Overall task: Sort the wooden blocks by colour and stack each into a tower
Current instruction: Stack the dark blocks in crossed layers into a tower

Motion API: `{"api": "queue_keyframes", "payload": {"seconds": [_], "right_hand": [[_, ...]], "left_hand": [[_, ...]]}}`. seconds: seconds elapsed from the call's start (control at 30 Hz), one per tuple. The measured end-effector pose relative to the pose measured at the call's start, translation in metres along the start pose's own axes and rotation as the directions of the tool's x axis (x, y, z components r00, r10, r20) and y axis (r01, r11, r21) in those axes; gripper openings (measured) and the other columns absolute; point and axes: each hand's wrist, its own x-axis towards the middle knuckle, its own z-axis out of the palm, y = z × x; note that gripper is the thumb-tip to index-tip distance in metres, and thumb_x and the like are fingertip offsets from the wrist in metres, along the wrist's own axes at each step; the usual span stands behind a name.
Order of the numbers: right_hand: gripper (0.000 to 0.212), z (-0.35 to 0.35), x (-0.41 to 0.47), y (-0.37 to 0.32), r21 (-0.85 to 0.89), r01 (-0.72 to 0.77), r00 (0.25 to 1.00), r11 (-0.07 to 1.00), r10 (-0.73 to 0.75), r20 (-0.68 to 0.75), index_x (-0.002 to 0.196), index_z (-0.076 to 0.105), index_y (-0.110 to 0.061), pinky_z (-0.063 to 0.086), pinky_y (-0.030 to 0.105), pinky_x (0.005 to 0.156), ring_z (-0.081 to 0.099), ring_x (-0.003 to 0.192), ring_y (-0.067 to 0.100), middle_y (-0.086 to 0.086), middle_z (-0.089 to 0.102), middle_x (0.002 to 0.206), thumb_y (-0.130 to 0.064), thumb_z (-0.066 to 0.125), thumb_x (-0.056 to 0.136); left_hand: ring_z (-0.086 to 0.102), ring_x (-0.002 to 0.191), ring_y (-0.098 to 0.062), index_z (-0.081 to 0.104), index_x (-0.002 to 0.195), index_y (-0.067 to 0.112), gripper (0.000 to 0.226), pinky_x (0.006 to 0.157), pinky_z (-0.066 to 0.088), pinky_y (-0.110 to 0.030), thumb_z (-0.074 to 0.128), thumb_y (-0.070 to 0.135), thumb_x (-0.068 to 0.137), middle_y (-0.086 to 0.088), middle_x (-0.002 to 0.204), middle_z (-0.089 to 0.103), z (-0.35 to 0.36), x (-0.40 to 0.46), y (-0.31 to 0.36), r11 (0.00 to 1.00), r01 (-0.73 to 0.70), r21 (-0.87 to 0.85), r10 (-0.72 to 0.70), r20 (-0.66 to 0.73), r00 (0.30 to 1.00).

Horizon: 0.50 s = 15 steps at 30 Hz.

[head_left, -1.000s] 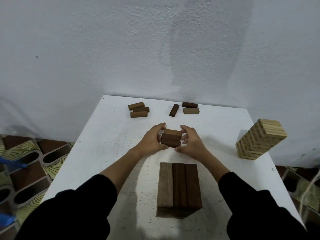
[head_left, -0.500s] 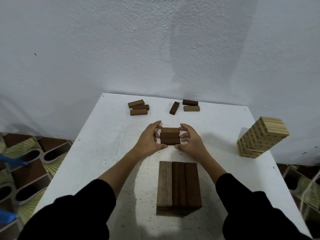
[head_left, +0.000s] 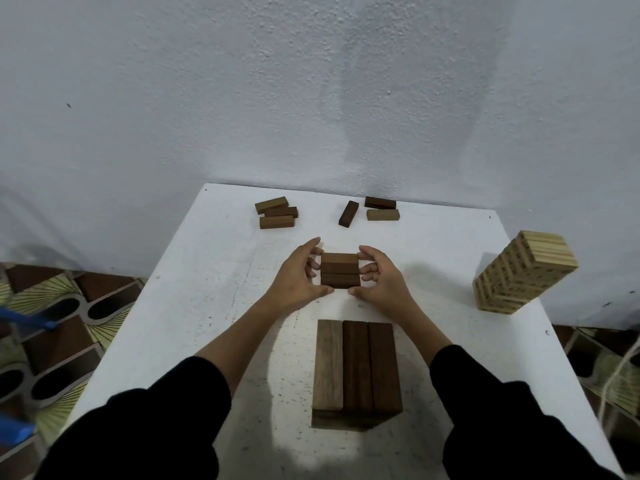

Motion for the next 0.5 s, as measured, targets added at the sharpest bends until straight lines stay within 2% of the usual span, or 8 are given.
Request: {"api": "queue_keyframes", "payload": {"seconds": [0.17, 0.5], "right_hand": [[0.081, -0.0003, 0.0001, -0.0009, -0.003, 0.0, 1.0, 1.0, 0.0, 0.003, 0.137, 0.041, -0.009, 0.047, 0.011, 0.077, 0.056, 0.094, 0.019, 0.006, 0.051, 0.127, -0.002, 0.081, 0.067], [0.082, -0.0017, 0.0, -0.0024, 0.005, -0.009, 1.0, 1.0, 0.009, 0.015, 0.137, 0.04, -0.008, 0.047, 0.01, 0.076, 0.055, 0.093, 0.017, 0.007, 0.05, 0.128, -0.002, 0.081, 0.067]], "left_hand": [[0.052, 0.09, -0.01, 0.034, 0.144, 0.02, 0.092, 0.07, 0.045, -0.007, 0.085, 0.012, 0.068, 0.005, 0.124, 0.05, 0.0005, 0.0002, -0.0009, 1.0, -0.003, 0.019, 0.003, -0.007, 1.0], [0.051, 0.086, -0.009, 0.035, 0.143, 0.02, 0.09, 0.071, 0.046, -0.013, 0.084, 0.01, 0.068, 0.004, 0.123, 0.051, 0.0002, -0.0005, 0.0008, 1.0, 0.007, -0.005, -0.007, -0.005, 1.0]]}}
